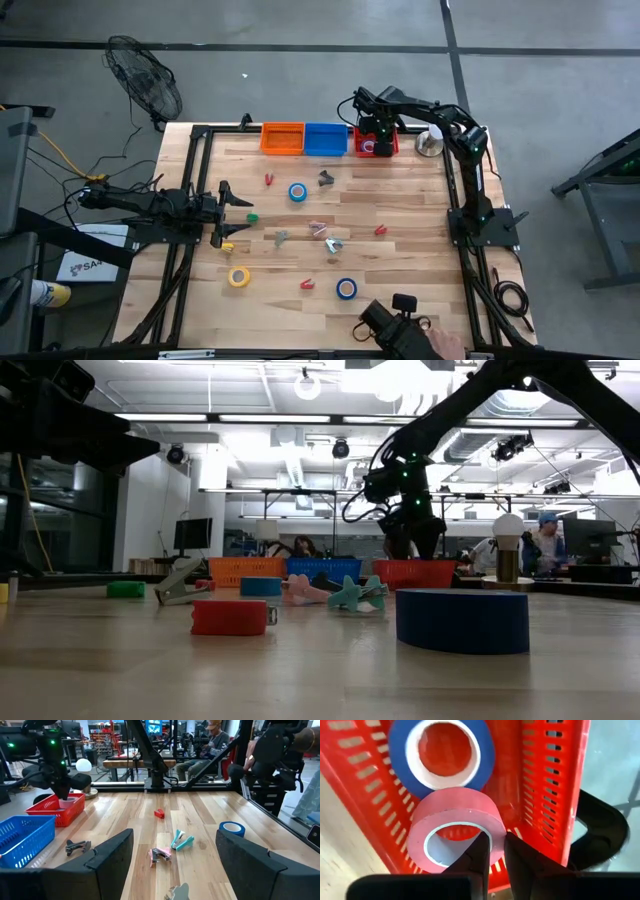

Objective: Pick and place Stapler, Stapler remover, tape
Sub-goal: Put the pink tape into the red bin, then put the blue tape into the red bin

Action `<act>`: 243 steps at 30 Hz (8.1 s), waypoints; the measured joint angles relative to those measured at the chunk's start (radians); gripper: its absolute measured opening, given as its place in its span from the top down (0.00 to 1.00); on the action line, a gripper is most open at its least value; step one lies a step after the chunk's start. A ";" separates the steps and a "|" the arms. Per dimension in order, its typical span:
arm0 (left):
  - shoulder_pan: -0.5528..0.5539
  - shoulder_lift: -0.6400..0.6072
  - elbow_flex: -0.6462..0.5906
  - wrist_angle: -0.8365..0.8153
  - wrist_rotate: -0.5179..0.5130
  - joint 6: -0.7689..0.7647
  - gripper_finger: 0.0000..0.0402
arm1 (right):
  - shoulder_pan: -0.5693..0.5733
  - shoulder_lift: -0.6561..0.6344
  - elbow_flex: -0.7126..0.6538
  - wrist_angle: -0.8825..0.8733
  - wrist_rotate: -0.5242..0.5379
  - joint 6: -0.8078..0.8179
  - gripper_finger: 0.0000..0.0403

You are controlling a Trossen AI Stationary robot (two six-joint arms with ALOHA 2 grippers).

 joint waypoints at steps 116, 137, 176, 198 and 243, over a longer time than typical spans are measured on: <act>0.000 0.000 0.000 0.001 0.000 0.000 0.30 | 0.556 0.166 0.000 0.773 -0.410 0.008 0.72; 0.000 0.000 0.000 0.001 0.000 0.000 0.30 | 0.555 0.088 -0.003 0.596 -0.169 0.127 0.93; 0.000 0.000 0.000 0.001 0.000 0.000 0.30 | 0.177 -0.164 -0.002 0.134 -0.129 0.367 0.93; 0.000 0.000 0.000 0.001 0.000 0.000 0.30 | 0.131 -0.163 -0.080 0.229 -0.189 0.501 0.93; 0.000 0.000 0.000 0.000 0.000 0.000 0.30 | 0.110 -0.321 -0.336 0.497 -0.114 0.521 0.64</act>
